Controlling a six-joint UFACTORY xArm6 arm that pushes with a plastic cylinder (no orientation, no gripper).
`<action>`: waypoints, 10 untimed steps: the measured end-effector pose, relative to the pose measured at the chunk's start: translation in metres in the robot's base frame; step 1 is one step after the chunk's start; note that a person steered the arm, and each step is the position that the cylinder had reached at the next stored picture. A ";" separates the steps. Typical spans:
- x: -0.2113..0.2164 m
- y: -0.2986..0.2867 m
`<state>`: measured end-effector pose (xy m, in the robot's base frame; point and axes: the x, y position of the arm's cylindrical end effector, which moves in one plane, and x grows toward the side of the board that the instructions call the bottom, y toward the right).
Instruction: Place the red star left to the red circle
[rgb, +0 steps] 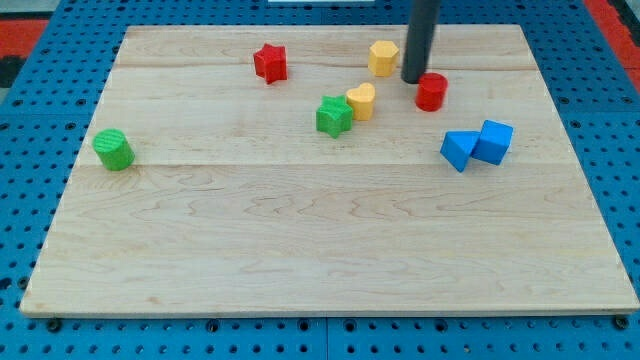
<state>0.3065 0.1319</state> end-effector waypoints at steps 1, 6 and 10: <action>0.036 0.022; 0.039 -0.213; -0.045 -0.290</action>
<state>0.2614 -0.1585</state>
